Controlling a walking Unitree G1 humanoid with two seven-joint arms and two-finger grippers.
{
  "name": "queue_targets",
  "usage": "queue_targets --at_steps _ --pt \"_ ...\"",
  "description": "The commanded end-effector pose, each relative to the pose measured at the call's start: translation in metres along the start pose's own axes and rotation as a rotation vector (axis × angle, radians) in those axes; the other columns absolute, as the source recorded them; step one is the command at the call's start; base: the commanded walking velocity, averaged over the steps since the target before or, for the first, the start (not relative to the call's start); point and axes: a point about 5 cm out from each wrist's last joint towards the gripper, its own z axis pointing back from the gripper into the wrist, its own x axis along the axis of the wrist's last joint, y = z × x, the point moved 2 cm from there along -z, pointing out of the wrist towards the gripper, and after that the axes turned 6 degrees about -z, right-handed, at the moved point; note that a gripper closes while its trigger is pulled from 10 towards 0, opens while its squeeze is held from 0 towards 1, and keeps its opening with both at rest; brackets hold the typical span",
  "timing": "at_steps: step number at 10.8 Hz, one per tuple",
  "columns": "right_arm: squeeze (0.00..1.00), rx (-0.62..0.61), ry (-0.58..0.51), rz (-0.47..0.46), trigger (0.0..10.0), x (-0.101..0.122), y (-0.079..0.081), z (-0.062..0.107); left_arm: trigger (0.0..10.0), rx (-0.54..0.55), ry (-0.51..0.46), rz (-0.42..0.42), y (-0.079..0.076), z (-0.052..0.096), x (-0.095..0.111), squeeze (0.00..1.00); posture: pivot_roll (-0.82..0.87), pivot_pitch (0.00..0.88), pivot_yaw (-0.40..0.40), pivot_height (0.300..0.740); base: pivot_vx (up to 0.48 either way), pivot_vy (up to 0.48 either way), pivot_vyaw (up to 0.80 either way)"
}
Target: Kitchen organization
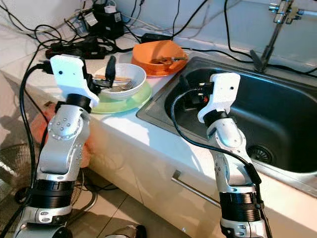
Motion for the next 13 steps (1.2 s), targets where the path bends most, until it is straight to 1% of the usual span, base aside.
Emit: queue_targets --at_steps 1,4,7,9,11,12,13 --pt "0.0 0.003 -0.024 0.013 10.0 0.004 0.003 0.002 10.0 -0.003 0.018 -0.001 0.002 0.003 -0.002 0.0 0.05 0.025 0.049 0.74 0.0 0.0 0.0" --pt "0.0 0.02 -0.014 0.029 10.0 0.001 0.01 0.007 10.0 -0.014 0.023 0.007 0.001 0.003 -0.001 0.0 0.04 0.051 0.044 0.74 0.0 0.0 0.0" --pt "0.0 0.01 -0.011 0.037 10.0 0.001 0.008 0.008 10.0 -0.013 0.042 0.006 -0.001 0.005 -0.003 0.0 0.04 0.061 0.045 0.74 0.0 0.0 0.0" --pt "0.0 0.0 -0.016 0.038 10.0 0.003 0.008 0.011 10.0 -0.002 0.033 -0.003 -0.001 0.008 0.0 0.0 0.05 0.073 0.046 0.74 0.0 0.0 0.0" --pt "0.0 0.009 -0.017 0.04 10.0 0.011 0.005 0.015 10.0 0.087 0.047 -0.062 0.015 0.008 0.003 0.0 0.05 0.086 0.045 0.74 0.0 0.0 0.0" --pt "0.0 0.016 -0.018 0.037 10.0 0.013 0.005 0.015 10.0 0.104 0.068 -0.089 0.019 0.007 0.003 0.0 0.05 0.089 0.046 0.74 0.0 0.0 0.0" --pt "0.0 0.037 -0.021 0.032 10.0 0.018 0.007 0.013 10.0 0.124 0.094 -0.093 0.023 0.004 0.005 0.0 0.05 0.092 0.044 0.74 0.0 0.0 0.0"
